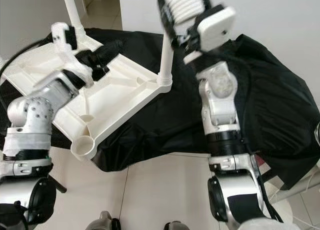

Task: Building children table

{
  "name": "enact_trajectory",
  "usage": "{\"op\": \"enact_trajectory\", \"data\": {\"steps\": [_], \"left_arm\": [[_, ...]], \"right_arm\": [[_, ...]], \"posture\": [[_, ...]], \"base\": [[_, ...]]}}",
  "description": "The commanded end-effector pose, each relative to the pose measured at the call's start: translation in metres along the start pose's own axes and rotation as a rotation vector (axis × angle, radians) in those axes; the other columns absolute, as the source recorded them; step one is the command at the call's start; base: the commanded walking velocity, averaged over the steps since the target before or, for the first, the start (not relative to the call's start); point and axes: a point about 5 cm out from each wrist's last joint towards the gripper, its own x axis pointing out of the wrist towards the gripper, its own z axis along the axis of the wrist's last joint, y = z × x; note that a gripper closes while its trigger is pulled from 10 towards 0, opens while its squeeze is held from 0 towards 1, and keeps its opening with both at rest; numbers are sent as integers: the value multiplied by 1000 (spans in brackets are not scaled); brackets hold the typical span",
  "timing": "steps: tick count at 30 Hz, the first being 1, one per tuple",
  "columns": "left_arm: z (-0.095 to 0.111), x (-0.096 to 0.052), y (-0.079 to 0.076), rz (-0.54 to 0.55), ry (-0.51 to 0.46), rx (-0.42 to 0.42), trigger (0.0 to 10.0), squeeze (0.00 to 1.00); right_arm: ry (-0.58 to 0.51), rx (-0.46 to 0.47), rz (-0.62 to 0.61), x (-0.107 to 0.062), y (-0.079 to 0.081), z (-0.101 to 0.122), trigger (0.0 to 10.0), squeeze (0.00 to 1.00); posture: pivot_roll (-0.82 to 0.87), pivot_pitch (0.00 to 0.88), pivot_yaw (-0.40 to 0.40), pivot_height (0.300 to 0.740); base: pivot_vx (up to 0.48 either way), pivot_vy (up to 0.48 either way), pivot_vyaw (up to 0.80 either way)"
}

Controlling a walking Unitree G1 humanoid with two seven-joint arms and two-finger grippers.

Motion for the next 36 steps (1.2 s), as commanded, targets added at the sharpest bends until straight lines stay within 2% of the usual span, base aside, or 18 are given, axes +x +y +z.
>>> {"op": "enact_trajectory", "data": {"steps": [1,7,8,9,13,17,24,25,26,27,32,33,35,36], "left_arm": [[12,-4,-17,-326,-35,-75,10000,1000],[18,-10,-21,-385,-72,-134,10000,1000],[20,-11,-22,-400,-89,-149,10000,906],[21,-12,-23,-411,-101,-159,10000,0],[20,-12,-22,-431,-103,-206,10000,0],[16,-10,-22,-429,-89,-221,10000,0],[7,-2,-16,-375,-52,-285,10000,0],[7,-2,-15,-364,-49,-284,10000,455],[7,-2,-15,-364,-49,-284,10000,455],[6,-1,-13,-355,-41,-297,10000,1000],[5,0,-12,-337,-31,-291,10000,1000],[5,1,-12,-335,-32,-285,10000,310],[6,1,-12,-334,-35,-288,10000,310],[6,3,-11,-329,-30,-287,10000,0]], "right_arm": [[38,18,62,-8,13,-4,10000,0],[94,68,84,-20,25,-11,10000,0],[116,92,86,-25,28,-14,10000,0],[134,107,89,-28,31,-16,10000,0],[184,138,109,-41,41,-21,10000,0],[203,147,134,-44,46,-22,10000,0],[249,143,176,-57,51,-24,10000,0],[256,145,179,-58,52,-24,10000,0],[256,145,179,-58,52,-24,10000,0],[263,144,180,-60,52,-24,10000,0],[284,152,194,-64,55,-24,10000,0],[289,157,200,-66,56,-24,10000,0],[294,161,206,-67,57,-24,10000,0],[299,166,218,-69,59,-25,10000,0]], "posture": [[-6,9,23,740],[-4,19,28,740],[-10,27,32,740],[-10,27,32,740],[-23,30,37,740],[-29,30,38,740],[-38,26,42,740],[-40,27,43,740],[-40,27,43,740],[-43,25,43,740],[-49,24,45,740],[-49,24,45,740],[-49,24,45,740],[-51,25,46,740]], "base": [[0,0,0],[0,0,0],[0,0,0],[0,0,0],[0,0,0],[0,0,0],[0,0,0],[0,0,0],[0,0,0],[0,0,0],[0,0,0],[0,0,0],[0,0,0],[0,0,0]]}}
